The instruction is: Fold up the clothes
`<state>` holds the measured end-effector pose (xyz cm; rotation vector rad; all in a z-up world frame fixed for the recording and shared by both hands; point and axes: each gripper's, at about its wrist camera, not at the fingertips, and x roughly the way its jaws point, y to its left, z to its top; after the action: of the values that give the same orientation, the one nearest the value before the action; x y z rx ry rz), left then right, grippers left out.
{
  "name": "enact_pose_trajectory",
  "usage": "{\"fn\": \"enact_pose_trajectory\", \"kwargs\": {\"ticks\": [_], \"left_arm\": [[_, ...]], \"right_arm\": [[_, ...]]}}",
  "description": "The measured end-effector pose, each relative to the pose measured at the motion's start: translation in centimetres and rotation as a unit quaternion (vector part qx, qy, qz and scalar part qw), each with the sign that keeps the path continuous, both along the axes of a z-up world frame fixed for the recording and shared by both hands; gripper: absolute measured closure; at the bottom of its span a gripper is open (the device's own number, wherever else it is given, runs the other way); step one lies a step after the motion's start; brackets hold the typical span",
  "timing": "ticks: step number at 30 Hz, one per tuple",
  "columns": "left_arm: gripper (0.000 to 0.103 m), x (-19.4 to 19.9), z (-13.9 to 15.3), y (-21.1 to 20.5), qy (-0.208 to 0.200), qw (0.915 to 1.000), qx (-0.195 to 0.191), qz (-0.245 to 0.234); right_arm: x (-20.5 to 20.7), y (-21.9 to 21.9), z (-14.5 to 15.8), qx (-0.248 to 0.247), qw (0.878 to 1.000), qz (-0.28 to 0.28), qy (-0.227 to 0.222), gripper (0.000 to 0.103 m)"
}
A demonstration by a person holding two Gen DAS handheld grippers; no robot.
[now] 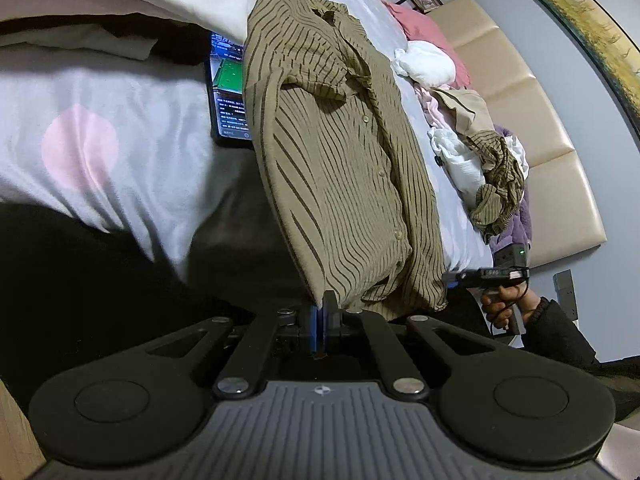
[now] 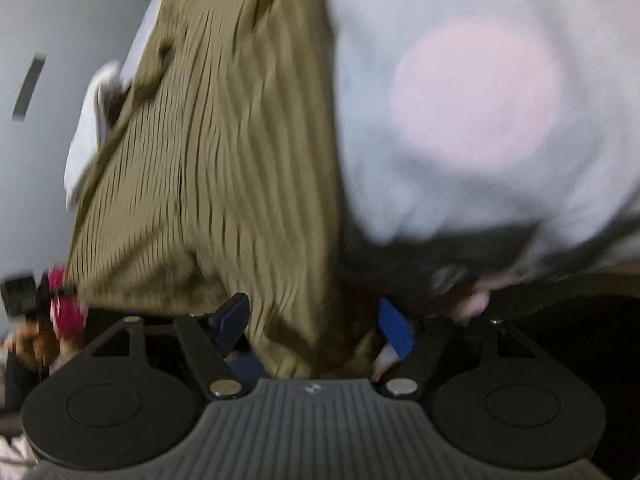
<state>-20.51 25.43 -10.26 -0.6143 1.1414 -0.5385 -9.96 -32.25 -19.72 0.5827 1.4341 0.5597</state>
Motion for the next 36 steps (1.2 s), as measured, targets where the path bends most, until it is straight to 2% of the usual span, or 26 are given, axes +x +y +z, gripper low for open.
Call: {"fn": "enact_pose_trajectory", "kwargs": {"ticks": [1,2,3,6,9,14,18,22,25,27,31,34,36], "left_arm": [[0.102,0.0,0.0,0.0,0.0,1.0,0.001,0.0],[0.102,0.1,0.0,0.0,0.001,1.0,0.001,-0.001],[0.102,0.2,0.0,-0.1,0.001,1.0,0.002,-0.002],[0.102,0.3,0.0,-0.1,0.001,1.0,0.005,-0.001],[0.102,0.3,0.3,0.3,-0.005,1.0,-0.001,0.005],[0.102,1.1,1.8,1.4,-0.029,0.9992,-0.025,0.007],[0.102,3.8,3.5,2.2,-0.059,0.9966,-0.056,0.008],[0.102,7.6,5.2,2.9,-0.092,0.9913,-0.092,0.019],[0.102,11.7,6.1,3.9,-0.106,0.9871,-0.111,0.047],[0.102,15.2,6.9,4.2,-0.113,0.9855,-0.107,0.067],[0.102,23.9,7.5,3.5,-0.108,0.9868,-0.06,0.105],[0.102,29.6,6.3,2.6,-0.081,0.9865,-0.043,0.135],[0.102,32.3,5.2,1.7,-0.065,0.988,-0.016,0.139]], "right_arm": [[-0.2,0.7,-0.3,0.003,1.0,0.014,0.002,0.042],[-0.4,1.2,-0.4,0.005,1.0,0.025,-0.001,0.061],[-0.6,1.6,-0.3,0.008,0.999,0.031,-0.006,0.097],[-1.2,1.6,0.9,0.036,0.999,0.028,-0.029,0.099],[-1.9,0.8,3.3,0.077,0.995,0.018,-0.057,0.099],[-2.0,-1.2,9.2,0.139,0.983,-0.003,-0.116,0.099],[0.0,-3.3,12.7,0.17,0.972,-0.034,-0.16,0.099],[3.5,-5.1,14.3,0.181,0.964,-0.083,-0.179,0.099],[7.0,-6.0,14.4,0.176,0.961,-0.123,-0.176,0.099],[9.8,-6.7,14.2,0.167,0.96,-0.149,-0.169,0.099],[15.9,-7.4,13.6,0.154,0.956,-0.198,-0.154,0.099],[19.6,-6.9,13.0,0.141,0.954,-0.222,-0.143,0.099],[21.5,-6.2,12.6,0.128,0.955,-0.231,-0.135,0.099]]}}
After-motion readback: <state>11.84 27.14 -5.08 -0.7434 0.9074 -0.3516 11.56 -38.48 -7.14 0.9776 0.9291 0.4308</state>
